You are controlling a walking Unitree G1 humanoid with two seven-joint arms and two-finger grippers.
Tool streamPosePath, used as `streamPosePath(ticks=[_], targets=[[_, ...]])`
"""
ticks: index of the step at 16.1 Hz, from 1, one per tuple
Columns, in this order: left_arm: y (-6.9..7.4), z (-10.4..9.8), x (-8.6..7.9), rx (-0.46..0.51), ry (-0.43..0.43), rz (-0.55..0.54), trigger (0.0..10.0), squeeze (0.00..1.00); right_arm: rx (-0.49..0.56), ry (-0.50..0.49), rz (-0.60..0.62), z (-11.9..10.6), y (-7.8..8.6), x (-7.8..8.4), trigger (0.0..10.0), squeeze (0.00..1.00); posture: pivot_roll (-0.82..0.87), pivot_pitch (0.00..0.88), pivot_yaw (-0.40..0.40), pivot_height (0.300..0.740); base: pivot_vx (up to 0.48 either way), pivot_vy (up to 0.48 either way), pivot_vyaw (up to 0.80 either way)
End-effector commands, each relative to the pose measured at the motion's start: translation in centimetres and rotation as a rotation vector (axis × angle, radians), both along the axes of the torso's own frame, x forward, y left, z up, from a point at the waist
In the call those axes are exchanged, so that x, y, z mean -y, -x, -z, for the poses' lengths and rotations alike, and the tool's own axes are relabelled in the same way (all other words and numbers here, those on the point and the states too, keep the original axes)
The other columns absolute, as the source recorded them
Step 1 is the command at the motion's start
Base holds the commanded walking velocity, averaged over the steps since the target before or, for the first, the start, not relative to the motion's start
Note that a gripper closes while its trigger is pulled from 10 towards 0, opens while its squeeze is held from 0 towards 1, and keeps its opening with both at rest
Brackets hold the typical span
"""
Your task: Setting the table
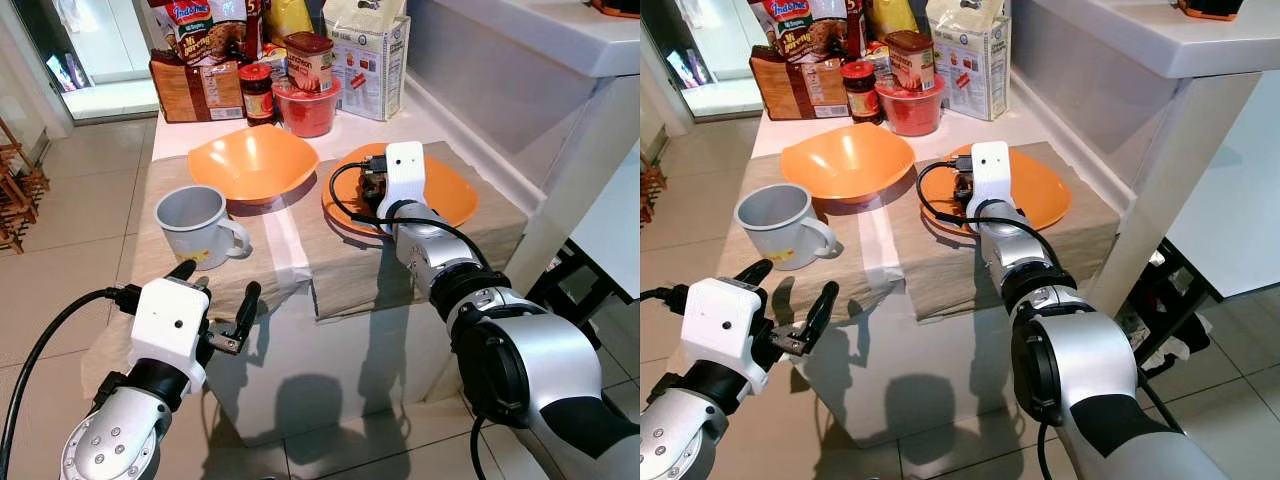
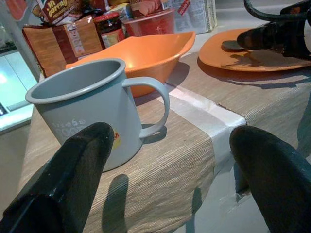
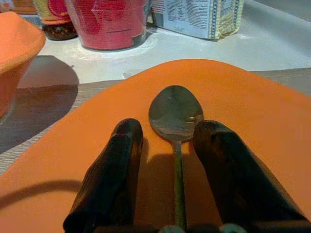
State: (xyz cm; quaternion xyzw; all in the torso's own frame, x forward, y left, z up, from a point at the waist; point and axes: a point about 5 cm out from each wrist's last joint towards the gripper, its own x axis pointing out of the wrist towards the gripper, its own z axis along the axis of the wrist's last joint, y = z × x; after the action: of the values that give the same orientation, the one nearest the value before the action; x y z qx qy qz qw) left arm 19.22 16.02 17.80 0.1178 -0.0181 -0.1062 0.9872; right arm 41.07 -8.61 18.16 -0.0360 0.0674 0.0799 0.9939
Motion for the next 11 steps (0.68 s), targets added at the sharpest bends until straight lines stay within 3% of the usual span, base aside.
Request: streamPosePath(ticks=[1,11], targets=[[0.2,-0.2,0.1,0.006,-0.003,0.003,10.0,0.00,-0.077,-0.006,0.024,1.5,0.4,0.4,10.0,0.00,0.25,0.093,0.030,0.740,0.000,0.000,0.00],[-0.2,-0.2,0.2,0.010,-0.002,0.000,10.0,0.00,-0.165,0.005,0.036,3.7,1.1,0.5,10.0,0.00,0.24,0.078,0.024,0.740,0.000,0.000,0.00]])
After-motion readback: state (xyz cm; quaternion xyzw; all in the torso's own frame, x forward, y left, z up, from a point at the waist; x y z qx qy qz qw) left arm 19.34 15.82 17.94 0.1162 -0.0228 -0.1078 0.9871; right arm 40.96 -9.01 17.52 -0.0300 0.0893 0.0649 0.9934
